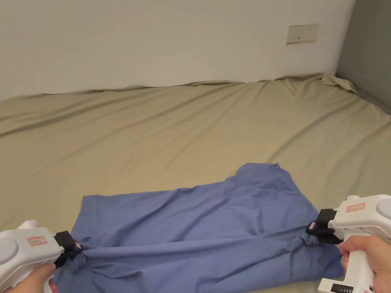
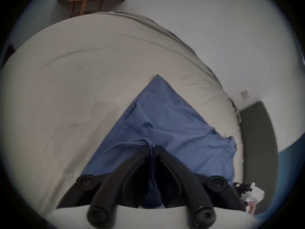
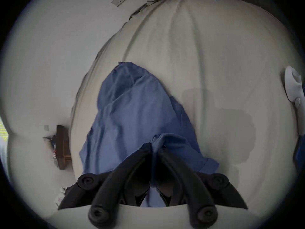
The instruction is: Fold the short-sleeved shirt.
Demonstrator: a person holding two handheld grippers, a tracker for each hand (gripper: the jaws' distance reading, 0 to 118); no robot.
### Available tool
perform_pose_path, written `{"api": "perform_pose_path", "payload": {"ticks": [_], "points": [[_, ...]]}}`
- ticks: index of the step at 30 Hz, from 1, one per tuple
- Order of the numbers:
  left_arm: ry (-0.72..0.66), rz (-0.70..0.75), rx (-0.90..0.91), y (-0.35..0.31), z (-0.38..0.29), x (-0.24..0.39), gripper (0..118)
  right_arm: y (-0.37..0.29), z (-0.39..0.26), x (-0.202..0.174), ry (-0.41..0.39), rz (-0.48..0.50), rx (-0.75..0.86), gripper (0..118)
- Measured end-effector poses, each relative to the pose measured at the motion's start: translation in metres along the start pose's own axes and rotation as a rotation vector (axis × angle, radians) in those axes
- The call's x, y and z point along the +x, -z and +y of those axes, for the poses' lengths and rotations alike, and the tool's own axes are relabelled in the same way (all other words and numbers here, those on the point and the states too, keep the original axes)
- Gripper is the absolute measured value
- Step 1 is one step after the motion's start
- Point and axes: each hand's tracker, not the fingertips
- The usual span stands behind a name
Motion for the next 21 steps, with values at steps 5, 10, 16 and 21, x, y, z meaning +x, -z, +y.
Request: {"api": "perform_pose_path", "payload": {"ticks": [5,10,16,21], "points": [[0.098,0.135,-0.022,0.037,-0.01,0.008,4,0.029,0.003,0.0,-0.073,-0.099,-0.024,6],[0.091,0.13,-0.002,0.037,-0.02,-0.004,4,0.046,0.005,0.007,-0.167,-0.135,-0.018,6],[0.177,-0.034,0.053,-0.007,-0.007,0.012,116,-0.003,0.011,-0.025,-0.404,-0.11,0.07,116],[0.503,0.007,0.316,-0.098,-0.062,0.045,118,-0.127,-0.063,-0.076,-0.764,-0.088,0.384,117]]}}
